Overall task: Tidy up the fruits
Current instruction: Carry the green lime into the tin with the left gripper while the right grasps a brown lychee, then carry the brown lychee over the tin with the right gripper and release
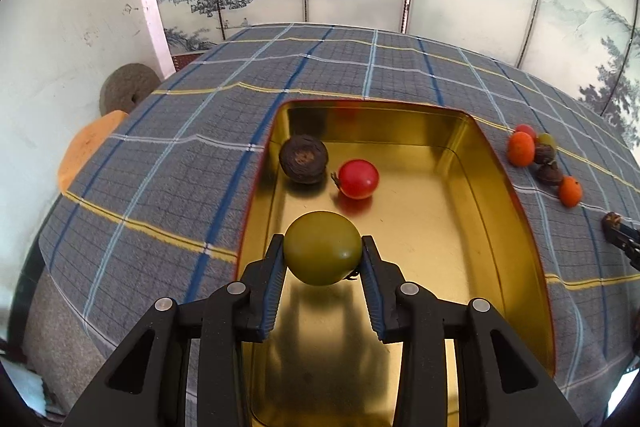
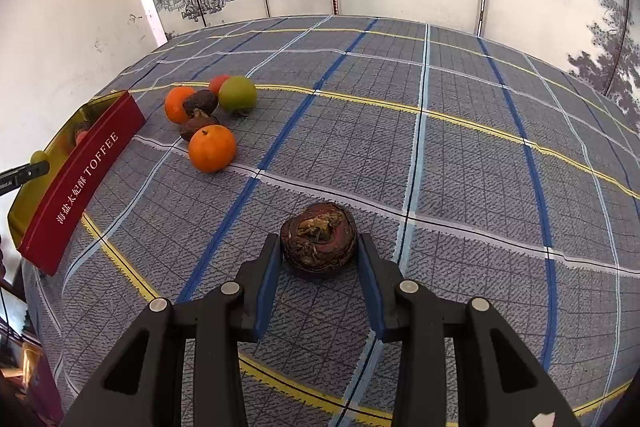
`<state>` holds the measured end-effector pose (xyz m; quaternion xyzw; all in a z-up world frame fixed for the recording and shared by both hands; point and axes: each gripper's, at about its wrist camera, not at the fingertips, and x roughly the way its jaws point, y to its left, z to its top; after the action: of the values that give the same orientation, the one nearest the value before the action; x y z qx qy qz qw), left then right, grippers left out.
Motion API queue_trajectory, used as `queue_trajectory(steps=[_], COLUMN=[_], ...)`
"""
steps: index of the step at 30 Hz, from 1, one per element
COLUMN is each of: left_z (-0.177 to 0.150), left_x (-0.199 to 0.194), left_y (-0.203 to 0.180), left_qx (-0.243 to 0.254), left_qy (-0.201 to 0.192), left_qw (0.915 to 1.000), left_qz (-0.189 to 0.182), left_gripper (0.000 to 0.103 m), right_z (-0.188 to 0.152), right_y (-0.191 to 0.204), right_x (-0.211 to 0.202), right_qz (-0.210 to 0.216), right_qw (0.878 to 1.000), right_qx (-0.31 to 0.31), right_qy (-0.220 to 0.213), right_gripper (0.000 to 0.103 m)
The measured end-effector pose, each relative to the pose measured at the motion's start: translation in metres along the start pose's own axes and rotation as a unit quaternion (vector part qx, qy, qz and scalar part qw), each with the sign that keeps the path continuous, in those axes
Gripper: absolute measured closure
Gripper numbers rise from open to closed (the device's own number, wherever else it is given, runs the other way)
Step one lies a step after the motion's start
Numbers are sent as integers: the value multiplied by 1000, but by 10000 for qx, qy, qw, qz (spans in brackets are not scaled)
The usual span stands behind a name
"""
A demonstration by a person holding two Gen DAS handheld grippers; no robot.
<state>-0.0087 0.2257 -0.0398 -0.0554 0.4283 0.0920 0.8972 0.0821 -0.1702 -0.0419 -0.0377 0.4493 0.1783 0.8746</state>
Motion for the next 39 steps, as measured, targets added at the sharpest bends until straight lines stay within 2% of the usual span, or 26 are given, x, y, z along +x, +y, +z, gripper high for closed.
queue_trajectory(steps=[6, 8, 10, 12, 21, 25, 29, 33, 39], left_z=[3, 3, 3, 3, -8, -17, -25, -32, -43], left_x=[0, -4, -9, -14, -45, -57, -67, -80, -90], left_y=[0, 1, 1, 1, 0, 0, -1, -2, 0], left_qx=[121, 100, 102, 107, -64, -129, -100, -4, 124], left_qy=[-102, -183, -286, -358, -462, -454, -470, -587, -644], left_qw=[9996, 9995, 9991, 9986, 9987, 9987, 9986, 9976, 9966], left_qz=[234, 246, 303, 362, 190, 189, 241, 380, 496], left_gripper=[63, 58, 46, 41, 39, 39, 39, 38, 37], right_z=[-1, -1, -1, -1, -1, 1, 10, 27, 45], right_y=[3, 3, 4, 4, 4, 10, 35, 85, 176], right_x=[0, 0, 0, 0, 0, -8, -30, -51, -49], right_qz=[-66, -88, -112, -127, -154, 6, 336, 892, 1726], right_qw=[10000, 9999, 9999, 9999, 9998, 10000, 9992, 9949, 9806], right_qx=[-58, -73, -91, -106, -92, 49, 45, -267, -895], right_qy=[8, 12, 15, 17, 26, 23, -188, -385, -237], right_gripper=[68, 68, 68, 68, 68, 68, 68, 68, 68])
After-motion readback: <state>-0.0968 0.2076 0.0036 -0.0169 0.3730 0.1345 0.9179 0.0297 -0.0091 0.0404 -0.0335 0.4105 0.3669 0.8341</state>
